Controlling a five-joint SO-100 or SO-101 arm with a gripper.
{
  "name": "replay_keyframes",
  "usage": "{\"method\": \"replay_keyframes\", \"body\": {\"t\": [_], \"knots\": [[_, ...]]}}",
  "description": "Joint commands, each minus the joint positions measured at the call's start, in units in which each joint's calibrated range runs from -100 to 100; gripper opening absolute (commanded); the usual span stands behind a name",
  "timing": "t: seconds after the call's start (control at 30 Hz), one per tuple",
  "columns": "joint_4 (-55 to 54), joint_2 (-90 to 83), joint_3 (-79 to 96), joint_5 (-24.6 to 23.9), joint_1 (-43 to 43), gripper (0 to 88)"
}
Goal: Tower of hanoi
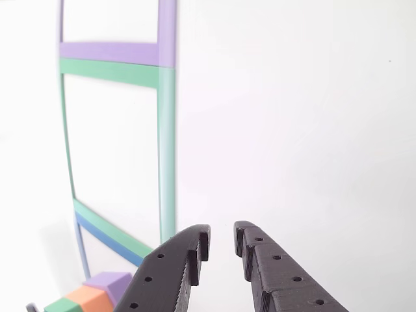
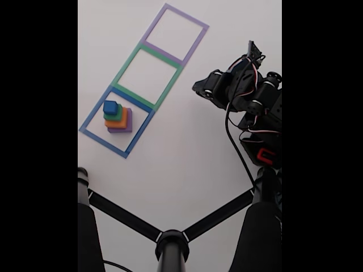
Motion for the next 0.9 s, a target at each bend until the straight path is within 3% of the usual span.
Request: {"method": "replay_keyframes", "body": {"t": [0.0,0.87], "knots": [[-1.25,-0.6,0.44,0.34,0.58,2.7],[-1.25,-0.6,0.44,-0.03,0.73,0.1]]}}
